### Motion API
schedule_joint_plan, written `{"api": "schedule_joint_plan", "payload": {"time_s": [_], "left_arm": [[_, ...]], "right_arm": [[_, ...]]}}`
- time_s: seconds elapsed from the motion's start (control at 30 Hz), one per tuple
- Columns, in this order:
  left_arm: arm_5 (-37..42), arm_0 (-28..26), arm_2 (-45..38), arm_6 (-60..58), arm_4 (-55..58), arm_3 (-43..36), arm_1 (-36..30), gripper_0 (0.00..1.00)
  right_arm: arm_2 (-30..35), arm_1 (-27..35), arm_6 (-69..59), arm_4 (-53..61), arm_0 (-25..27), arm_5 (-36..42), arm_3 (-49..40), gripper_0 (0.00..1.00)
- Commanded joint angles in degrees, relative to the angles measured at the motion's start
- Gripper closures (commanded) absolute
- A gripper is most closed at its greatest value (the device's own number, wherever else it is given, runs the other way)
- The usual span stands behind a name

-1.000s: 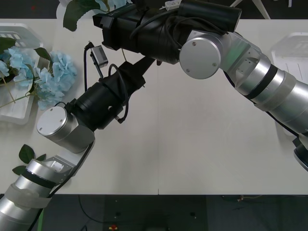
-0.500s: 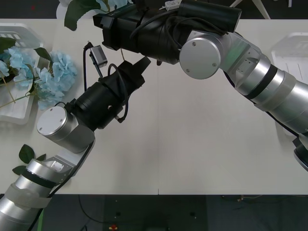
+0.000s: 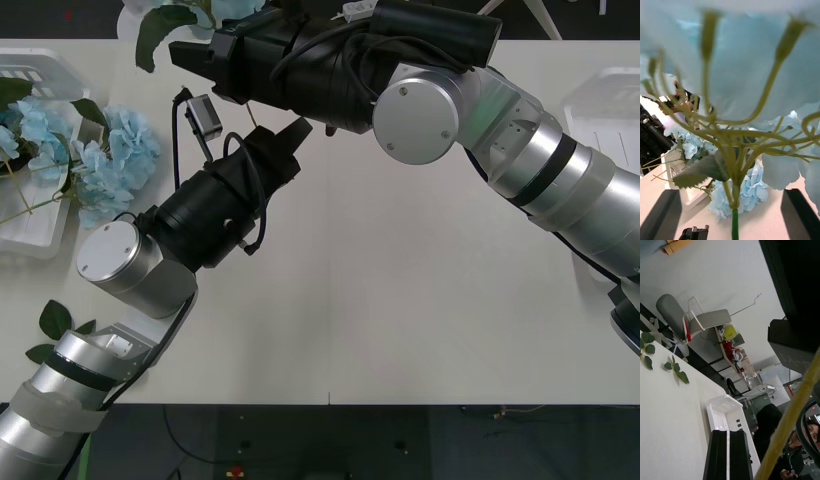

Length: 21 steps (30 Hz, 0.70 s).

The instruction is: Place the red flowers into the right box and the blue flowers into the left box. If a person shows an open palm, hand one flower to the person first, then continue sorting.

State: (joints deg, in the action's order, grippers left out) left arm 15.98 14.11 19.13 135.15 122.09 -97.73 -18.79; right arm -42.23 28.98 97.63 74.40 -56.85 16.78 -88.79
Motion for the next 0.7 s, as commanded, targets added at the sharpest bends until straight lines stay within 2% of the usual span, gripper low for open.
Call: {"api": "schedule_joint_plan", "payload": {"time_s": [0.03,0.2,0.37,0.53,0.7], "left_arm": [[-0.95,2.41,0.82,-1.99,0.60,-0.62,1.30,1.00],[-1.39,2.41,0.20,-1.99,0.60,-0.62,0.51,1.00],[-1.13,2.41,-3.75,-2.17,2.80,-0.62,-3.80,1.00],[-1.30,2.23,-8.85,-2.61,7.11,0.78,-12.24,1.00],[-0.60,2.23,-13.51,-2.78,12.64,5.62,-20.94,1.00]], "right_arm": [[-0.23,-0.33,2.48,0.75,-1.16,-0.87,-0.68,0.15],[-0.14,0.82,2.74,1.10,-1.33,-0.78,-0.86,0.15],[0.48,3.98,2.83,1.80,-1.69,1.33,-2.09,0.14],[4.52,7.15,2.83,2.59,-1.69,11.61,-4.46,0.14],[5.40,10.57,3.18,3.82,-1.60,15.04,-5.87,0.15]]}}
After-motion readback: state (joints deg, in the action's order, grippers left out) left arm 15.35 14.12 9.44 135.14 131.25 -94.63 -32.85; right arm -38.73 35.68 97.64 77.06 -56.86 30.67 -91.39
